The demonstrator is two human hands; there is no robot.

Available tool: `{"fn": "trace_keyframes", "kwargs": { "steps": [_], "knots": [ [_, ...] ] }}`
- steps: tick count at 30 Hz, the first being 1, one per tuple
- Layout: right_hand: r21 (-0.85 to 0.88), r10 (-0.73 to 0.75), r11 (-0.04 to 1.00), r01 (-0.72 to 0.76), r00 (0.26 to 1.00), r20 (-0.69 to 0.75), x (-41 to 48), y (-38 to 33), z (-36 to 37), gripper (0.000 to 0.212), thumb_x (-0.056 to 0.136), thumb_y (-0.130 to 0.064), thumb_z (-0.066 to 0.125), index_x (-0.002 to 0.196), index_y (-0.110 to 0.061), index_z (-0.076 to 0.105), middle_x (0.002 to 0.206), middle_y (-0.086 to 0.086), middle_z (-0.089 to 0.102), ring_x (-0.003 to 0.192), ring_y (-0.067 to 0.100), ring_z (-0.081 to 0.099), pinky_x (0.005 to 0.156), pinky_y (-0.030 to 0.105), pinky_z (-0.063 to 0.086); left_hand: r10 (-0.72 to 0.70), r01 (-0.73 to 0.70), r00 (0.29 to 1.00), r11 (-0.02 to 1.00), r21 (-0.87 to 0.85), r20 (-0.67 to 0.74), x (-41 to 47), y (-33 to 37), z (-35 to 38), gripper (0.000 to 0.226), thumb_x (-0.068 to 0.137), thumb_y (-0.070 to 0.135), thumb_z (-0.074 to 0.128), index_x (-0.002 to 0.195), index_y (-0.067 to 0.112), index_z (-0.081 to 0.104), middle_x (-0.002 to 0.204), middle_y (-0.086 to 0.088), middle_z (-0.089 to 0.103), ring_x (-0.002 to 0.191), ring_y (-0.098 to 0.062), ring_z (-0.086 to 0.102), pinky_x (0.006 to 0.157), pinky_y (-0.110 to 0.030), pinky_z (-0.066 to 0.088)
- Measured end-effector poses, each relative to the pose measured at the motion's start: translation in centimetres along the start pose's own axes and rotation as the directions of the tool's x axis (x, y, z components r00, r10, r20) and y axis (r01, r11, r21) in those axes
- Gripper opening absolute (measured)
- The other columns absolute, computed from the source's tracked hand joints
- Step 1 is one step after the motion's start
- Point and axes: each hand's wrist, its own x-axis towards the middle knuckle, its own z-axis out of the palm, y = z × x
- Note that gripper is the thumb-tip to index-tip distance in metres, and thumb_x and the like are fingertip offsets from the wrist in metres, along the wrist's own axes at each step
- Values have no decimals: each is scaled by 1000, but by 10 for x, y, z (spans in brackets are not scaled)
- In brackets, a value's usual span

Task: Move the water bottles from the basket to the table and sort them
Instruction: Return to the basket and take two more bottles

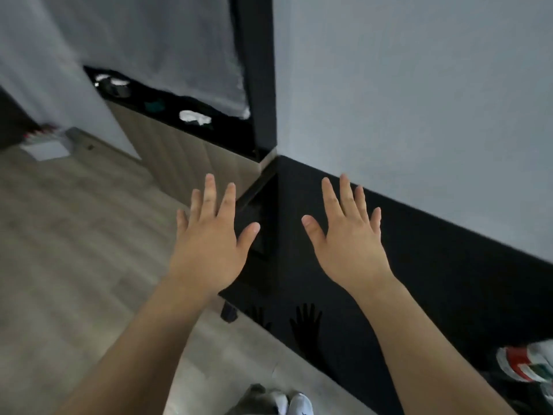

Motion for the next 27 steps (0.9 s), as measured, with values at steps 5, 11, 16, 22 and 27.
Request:
{"fn": "trace_keyframes", "kwargs": {
  "steps": [5,11,16,22,27],
  "knots": [
    [23,-226,974,225,971,74,25,-86,24,73,105,-62,18,164,-30,-9,171,-1,-19,158,30,-13,126,59,1,-217,217,975,976,4,-48,-44,-78,-21,79,100,65,23,162,28,-8,168,-5,-23,157,-30,-10,127,-55,4],
    [85,-464,886,456,876,134,40,-190,60,73,104,-63,22,164,-32,-6,171,-3,-21,158,27,-17,125,60,-3,-432,434,895,901,-5,-106,-76,-161,-40,81,99,69,21,162,28,-11,167,-5,-27,157,-30,-13,126,-54,3],
    [92,-561,828,553,810,170,58,-269,94,73,105,-63,23,164,-33,-7,170,-5,-22,157,24,-19,125,60,-6,-539,534,834,842,-73,-114,-79,-236,-41,82,99,69,21,162,29,-10,167,-4,-27,157,-30,-13,127,-56,3],
    [58,-589,803,593,776,224,92,-370,151,73,104,-65,19,164,-33,-9,170,-5,-23,157,24,-19,125,61,-6,-583,578,808,812,-78,-83,-56,-341,-44,82,98,69,20,163,28,-10,168,-7,-25,157,-32,-11,127,-56,6],
    [73,-600,796,600,768,225,118,-456,174,73,104,-64,20,164,-33,-9,170,-5,-24,157,23,-21,125,60,-6,-581,578,810,814,-60,-80,-31,-426,-69,82,99,69,20,163,27,-10,168,-7,-23,157,-32,-11,126,-57,6]
  ]
}}
